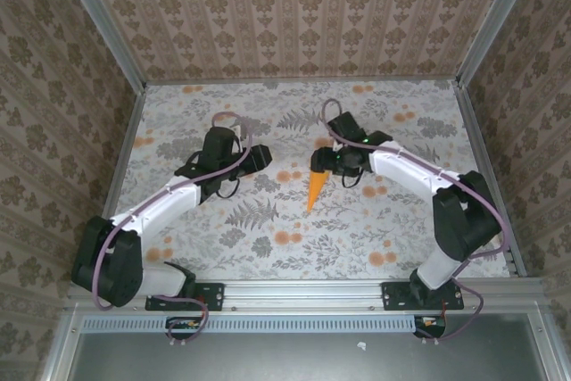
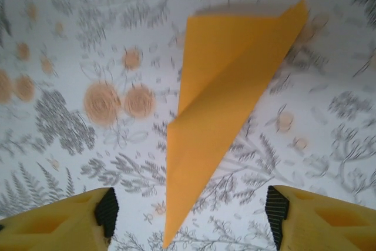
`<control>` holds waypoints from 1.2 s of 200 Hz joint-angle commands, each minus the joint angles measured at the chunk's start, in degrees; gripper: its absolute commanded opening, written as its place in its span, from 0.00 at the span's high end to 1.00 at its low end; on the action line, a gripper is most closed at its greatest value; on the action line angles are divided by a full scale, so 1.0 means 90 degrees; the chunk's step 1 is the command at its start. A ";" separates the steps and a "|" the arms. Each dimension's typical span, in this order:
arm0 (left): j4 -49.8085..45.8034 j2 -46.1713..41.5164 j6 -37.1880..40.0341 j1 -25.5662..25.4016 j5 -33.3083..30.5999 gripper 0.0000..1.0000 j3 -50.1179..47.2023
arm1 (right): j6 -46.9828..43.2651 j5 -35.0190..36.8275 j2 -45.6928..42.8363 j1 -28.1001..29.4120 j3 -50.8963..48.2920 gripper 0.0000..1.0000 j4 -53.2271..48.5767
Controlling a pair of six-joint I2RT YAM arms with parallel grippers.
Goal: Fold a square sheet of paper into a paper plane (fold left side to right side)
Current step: Move the paper plane to the center of the table.
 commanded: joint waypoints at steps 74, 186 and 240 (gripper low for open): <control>-0.0322 -0.0196 0.0184 0.0079 -0.0367 0.40 -0.0130 | 0.0504 0.1244 0.1562 0.0598 0.0878 0.54 -0.0847; -0.0410 -0.0186 0.0227 0.0106 -0.0279 0.38 -0.0079 | 0.0603 -0.1218 -0.0162 0.0063 -0.0717 1.00 0.1225; -0.0488 -0.0157 0.0234 0.0108 -0.0221 0.38 0.0014 | 0.0362 -0.0711 0.0130 -0.0437 -0.1231 0.74 0.0992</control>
